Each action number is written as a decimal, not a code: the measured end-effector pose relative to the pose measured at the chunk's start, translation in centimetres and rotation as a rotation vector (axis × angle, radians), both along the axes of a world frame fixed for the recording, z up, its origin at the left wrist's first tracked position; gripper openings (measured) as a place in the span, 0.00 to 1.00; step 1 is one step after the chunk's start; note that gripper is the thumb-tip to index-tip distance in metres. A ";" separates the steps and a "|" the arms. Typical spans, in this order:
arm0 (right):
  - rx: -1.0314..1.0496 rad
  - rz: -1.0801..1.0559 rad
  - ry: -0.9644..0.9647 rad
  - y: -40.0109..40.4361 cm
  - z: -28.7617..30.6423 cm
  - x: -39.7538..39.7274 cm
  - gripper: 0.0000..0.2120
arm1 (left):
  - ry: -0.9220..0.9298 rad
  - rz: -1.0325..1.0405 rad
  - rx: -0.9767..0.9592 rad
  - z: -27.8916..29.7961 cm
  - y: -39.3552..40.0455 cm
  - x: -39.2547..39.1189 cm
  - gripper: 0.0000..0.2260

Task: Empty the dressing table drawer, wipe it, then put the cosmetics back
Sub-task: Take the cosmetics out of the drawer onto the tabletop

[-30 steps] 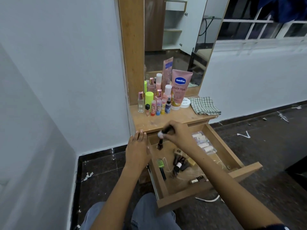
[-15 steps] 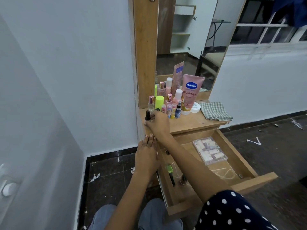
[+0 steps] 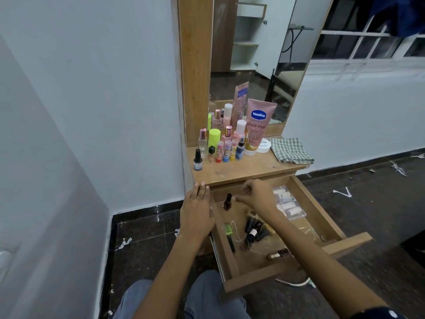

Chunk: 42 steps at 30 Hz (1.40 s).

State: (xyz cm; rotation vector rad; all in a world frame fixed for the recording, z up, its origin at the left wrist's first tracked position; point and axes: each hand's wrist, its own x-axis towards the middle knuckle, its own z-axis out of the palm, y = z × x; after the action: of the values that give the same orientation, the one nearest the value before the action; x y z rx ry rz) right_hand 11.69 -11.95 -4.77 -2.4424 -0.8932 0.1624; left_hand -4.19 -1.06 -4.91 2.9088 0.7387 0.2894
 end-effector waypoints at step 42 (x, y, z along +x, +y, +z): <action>-0.180 0.446 -0.016 0.8 1.4 -1.1 0.08 | 0.014 0.001 0.000 0.3 0.1 0.0 0.26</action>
State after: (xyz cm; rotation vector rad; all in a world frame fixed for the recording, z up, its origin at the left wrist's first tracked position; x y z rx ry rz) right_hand 10.56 -11.20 -3.34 -2.3675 -1.4779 0.3972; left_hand -4.20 -0.96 -4.62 2.9134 0.7428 0.2694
